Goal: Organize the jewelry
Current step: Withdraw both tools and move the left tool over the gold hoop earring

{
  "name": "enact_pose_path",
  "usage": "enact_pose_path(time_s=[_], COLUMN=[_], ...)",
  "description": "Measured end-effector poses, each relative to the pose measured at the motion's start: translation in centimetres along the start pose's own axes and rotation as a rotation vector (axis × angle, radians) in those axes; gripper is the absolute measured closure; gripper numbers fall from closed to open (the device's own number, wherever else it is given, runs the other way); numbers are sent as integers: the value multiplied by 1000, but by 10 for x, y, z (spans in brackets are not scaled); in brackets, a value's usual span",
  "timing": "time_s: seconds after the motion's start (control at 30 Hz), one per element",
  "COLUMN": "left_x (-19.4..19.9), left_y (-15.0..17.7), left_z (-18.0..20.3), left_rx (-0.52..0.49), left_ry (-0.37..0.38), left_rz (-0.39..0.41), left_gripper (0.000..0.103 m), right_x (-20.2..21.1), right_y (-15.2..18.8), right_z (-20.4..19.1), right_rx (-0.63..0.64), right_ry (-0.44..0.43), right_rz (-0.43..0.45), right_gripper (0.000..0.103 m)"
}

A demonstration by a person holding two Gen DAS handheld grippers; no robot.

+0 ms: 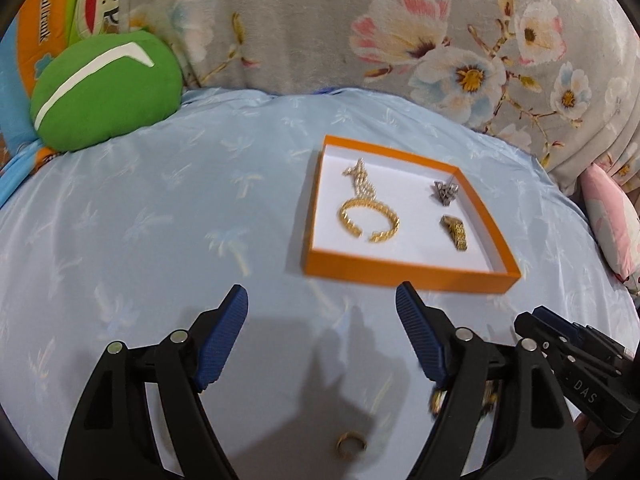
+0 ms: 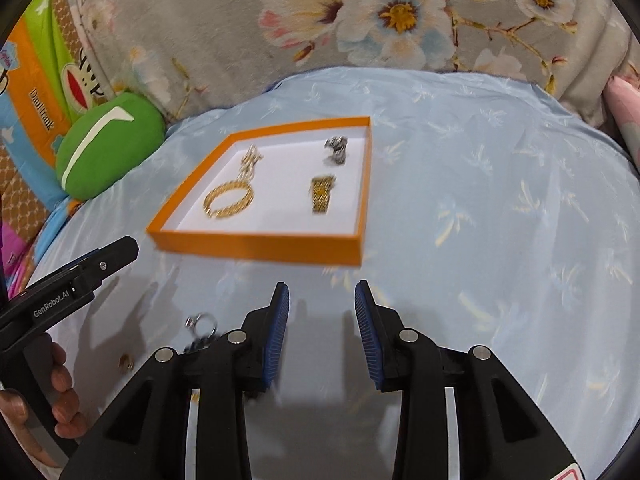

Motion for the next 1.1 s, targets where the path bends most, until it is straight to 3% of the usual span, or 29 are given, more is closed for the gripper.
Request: enact_pose_path(time_s=[0.33,0.63,0.83,1.1], left_x=[23,24,25,23], left_y=[43,57,67,71], left_z=[-13,-14,-3,3], left_rx=[-41,-52,-111,-146], left_ry=[-36,-30,-17,-25], left_rz=[-63,-124,-150,-156], left_gripper=[29,29,29,46], right_x=[17,21,23,23], right_y=[23,29,31,33], right_z=[-26,-27,-27,-27], right_rx=[28,11,1,-7], right_ry=[-12,-18,-18,-19], right_rz=[-23,-27,-28,-30], right_gripper=[69,69,69,68])
Point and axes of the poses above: each gripper's, at about its wrist camera, not at the fingertips, and x roughly against the way its jaws point, z to its right, y to its underside, the point moved 5 cm from there along -x, roughly the way its jaws point, and after that the axes turned 13 degrees about x, right-handed, at the moved point
